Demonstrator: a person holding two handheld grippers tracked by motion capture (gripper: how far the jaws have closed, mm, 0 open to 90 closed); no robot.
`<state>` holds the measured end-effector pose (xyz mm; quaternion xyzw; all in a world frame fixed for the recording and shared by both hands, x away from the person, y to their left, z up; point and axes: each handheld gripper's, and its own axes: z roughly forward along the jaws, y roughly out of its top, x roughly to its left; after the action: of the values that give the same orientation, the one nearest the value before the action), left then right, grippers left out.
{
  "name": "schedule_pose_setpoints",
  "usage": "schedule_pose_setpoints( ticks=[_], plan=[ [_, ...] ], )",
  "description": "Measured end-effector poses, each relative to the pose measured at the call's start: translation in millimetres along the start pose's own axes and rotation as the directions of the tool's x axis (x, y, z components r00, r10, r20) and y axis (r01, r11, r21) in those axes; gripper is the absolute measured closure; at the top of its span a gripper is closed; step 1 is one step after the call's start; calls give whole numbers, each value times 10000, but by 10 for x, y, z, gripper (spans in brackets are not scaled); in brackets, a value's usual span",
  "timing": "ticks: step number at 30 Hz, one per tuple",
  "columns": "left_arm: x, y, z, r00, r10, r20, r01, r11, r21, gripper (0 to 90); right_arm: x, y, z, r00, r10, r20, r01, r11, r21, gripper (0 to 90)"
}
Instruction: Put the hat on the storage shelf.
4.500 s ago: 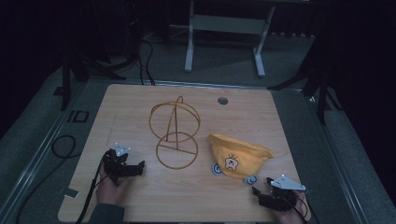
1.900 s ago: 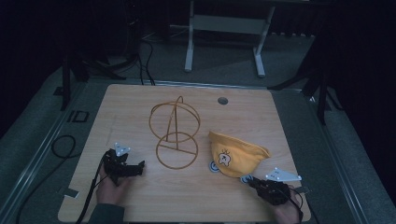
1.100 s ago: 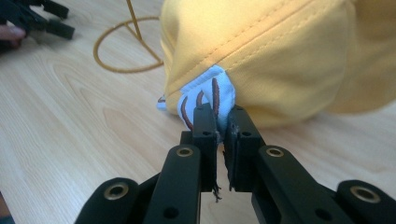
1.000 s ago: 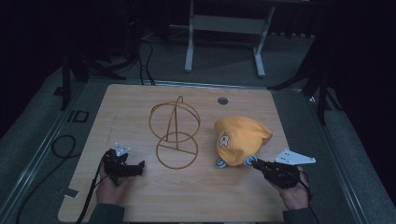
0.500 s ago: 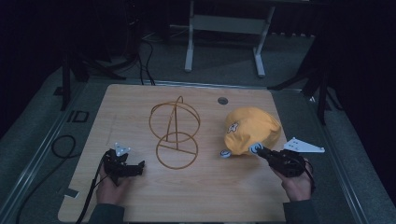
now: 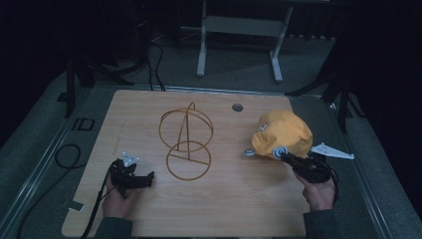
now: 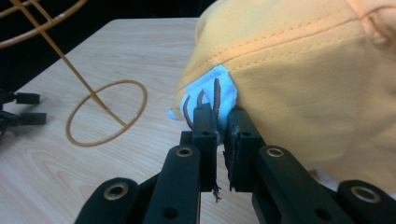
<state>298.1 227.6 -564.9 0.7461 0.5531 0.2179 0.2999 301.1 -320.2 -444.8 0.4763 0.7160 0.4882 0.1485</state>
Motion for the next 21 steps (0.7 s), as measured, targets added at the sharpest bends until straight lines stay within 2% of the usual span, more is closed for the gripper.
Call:
schedule_pose_setpoints(
  ticks=[7,9,13,17,21],
  plan=[
    [1,0,-1,10000,14,3,-14,10000,13,8,105,110,-53,9991,-361,-236,358,9993,-118,840],
    [1,0,-1,10000,15,0,-15,10000,14,8,163,149,-88,9977,-457,-495,453,9989,-97,842],
    [1,0,-2,10000,19,2,-19,10000,18,8,220,190,-120,9953,-646,-723,637,9979,-149,844],
    [2,0,-2,10000,18,8,-18,10000,22,8,283,245,-155,9911,-646,-1163,629,9979,-183,846],
    [2,0,-2,10000,20,7,-21,10000,24,8,336,284,-184,9824,-475,-1804,439,9987,-239,846]
  ],
)
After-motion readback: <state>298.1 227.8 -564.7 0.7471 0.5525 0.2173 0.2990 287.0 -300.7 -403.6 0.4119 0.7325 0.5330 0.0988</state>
